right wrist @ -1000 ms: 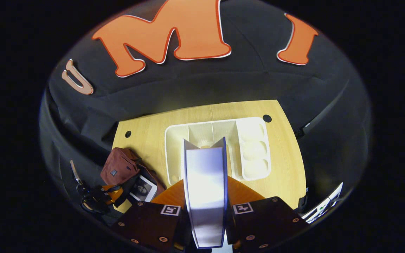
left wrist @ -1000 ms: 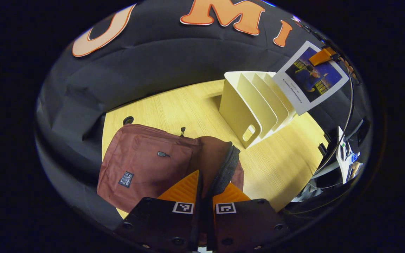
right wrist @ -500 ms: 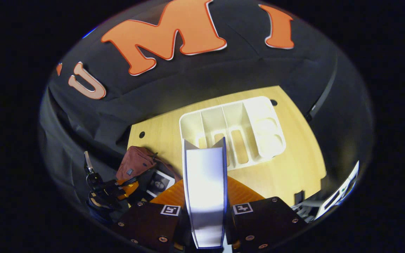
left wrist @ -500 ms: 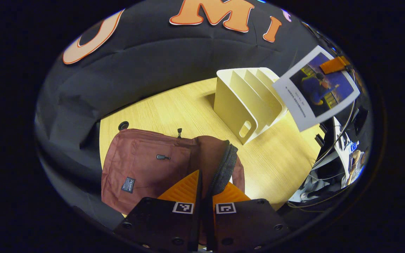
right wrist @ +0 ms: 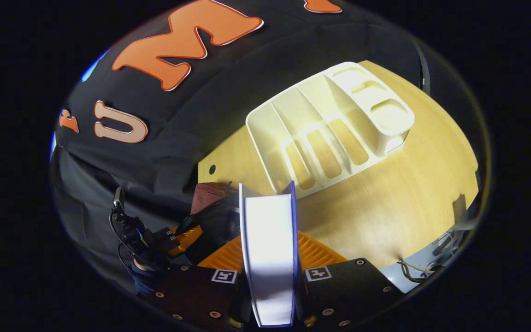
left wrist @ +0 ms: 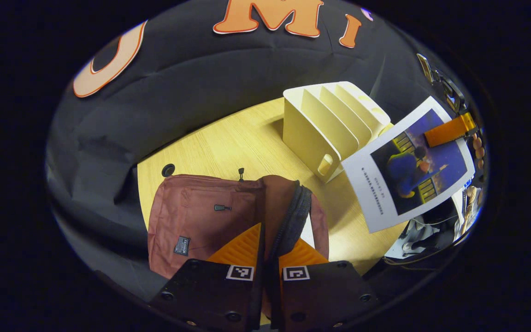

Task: Open the schoolbag, grab two books from the bookshelf and put them into the schoolbag.

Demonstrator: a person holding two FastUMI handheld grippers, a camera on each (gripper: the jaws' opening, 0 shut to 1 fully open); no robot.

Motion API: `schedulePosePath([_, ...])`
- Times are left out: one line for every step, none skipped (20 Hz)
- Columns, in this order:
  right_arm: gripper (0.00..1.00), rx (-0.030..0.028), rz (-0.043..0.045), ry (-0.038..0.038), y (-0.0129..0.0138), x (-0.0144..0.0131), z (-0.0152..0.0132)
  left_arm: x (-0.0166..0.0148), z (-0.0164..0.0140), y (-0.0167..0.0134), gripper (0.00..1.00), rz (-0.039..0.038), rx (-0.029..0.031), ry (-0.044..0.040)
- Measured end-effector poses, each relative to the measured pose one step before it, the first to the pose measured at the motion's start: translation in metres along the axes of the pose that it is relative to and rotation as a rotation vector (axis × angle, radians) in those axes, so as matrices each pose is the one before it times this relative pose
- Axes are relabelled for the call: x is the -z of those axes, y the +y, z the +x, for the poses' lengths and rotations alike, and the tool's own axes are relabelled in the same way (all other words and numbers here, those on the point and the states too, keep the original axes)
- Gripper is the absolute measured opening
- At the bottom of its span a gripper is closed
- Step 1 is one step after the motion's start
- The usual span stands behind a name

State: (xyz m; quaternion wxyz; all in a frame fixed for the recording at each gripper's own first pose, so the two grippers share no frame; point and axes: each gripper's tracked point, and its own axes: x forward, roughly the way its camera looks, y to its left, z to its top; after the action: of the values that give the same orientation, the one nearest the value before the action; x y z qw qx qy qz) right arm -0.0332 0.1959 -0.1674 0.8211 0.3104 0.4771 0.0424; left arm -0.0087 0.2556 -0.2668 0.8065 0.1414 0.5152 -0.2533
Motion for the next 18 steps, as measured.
schedulePosePath([0.39, -0.03076, 0.01287, -0.00007, 0.00507, 0.00476, 0.01143, -0.00182, -0.00283, 0.00026, 0.09, 0.01152, -0.00895, 0.00614])
schedulePosePath([0.39, -0.03270, 0.01805, 0.00305, 0.00535, 0.00685, 0.01185, -0.00326, -0.00339, 0.00003, 0.09, 0.01069, -0.00394, -0.00017])
schedulePosePath([0.39, -0.04081, 0.02237, 0.01191, 0.00662, 0.01110, 0.00887, -0.00445, -0.00310, 0.00033, 0.09, 0.00585, -0.00367, -0.00481])
schedulePosePath([0.39, -0.04305, 0.02755, 0.02167, 0.00651, 0.01238, 0.01040, -0.00426, -0.00132, 0.00008, 0.09, 0.00277, -0.00362, -0.00323])
schedulePosePath([0.39, -0.04646, 0.01905, 0.01844, 0.00533, 0.01072, 0.01126, -0.00225, -0.00153, -0.00064, 0.09, 0.00239, -0.00392, -0.00148])
schedulePosePath([0.39, -0.03083, 0.01346, 0.01183, 0.00243, 0.00900, 0.01120, -0.00317, -0.00113, -0.00057, 0.09, 0.00116, -0.00148, -0.00407])
schedulePosePath([0.39, -0.01211, 0.01318, -0.00205, -0.00161, 0.00265, 0.01408, -0.00121, -0.00167, -0.00155, 0.09, -0.00033, 0.00003, -0.00039])
schedulePosePath([0.39, -0.00336, 0.02725, -0.00675, -0.00228, 0.00344, 0.01180, -0.00109, 0.00032, -0.00154, 0.09, 0.00047, -0.00022, -0.00166])
schedulePosePath([0.39, -0.01567, 0.03033, 0.00101, 0.00130, 0.00285, 0.01209, -0.00017, -0.00166, -0.00251, 0.09, -0.00260, 0.00116, -0.00212])
schedulePosePath([0.38, -0.02192, 0.03091, -0.01128, 0.00239, -0.00131, 0.01117, -0.00193, -0.00174, -0.00311, 0.09, -0.00186, 0.00152, -0.00705])
schedulePosePath([0.38, -0.02092, 0.02040, -0.01344, 0.00253, -0.00172, 0.01067, -0.00247, 0.00080, -0.00265, 0.09, -0.00010, 0.00138, -0.00586])
schedulePosePath([0.38, -0.01744, 0.01005, -0.01898, 0.00278, -0.00292, 0.00793, -0.00172, -0.00182, -0.00155, 0.09, 0.00311, -0.00130, -0.00353])
schedulePosePath([0.38, -0.00714, 0.00603, -0.01429, 0.00271, -0.00177, 0.00809, -0.00162, -0.00097, -0.00051, 0.09, 0.00253, -0.00427, -0.00641])
schedulePosePath([0.38, -0.01035, -0.00082, -0.01593, 0.00150, -0.00177, 0.00763, -0.00154, -0.00263, -0.00151, 0.09, 0.00120, 0.00017, -0.00640])
schedulePosePath([0.38, -0.00672, 0.00116, -0.00841, 0.00233, 0.00034, 0.00677, -0.00121, -0.00185, -0.00099, 0.09, 0.00147, -0.00043, -0.00837])
schedulePosePath([0.38, -0.00713, -0.00182, 0.00028, 0.00141, 0.00206, 0.00832, -0.00041, -0.00082, -0.00165, 0.09, 0.00226, 0.00340, -0.00321])
schedulePosePath([0.38, -0.00170, -0.00329, 0.00163, 0.00120, 0.00252, 0.00662, -0.00247, 0.00004, -0.00140, 0.09, 0.00254, 0.00457, -0.00813])
schedulePosePath([0.38, 0.01553, -0.00942, 0.01432, -0.00456, 0.00435, 0.00842, -0.00113, -0.00078, -0.00173, 0.09, 0.00461, 0.00265, -0.00781])
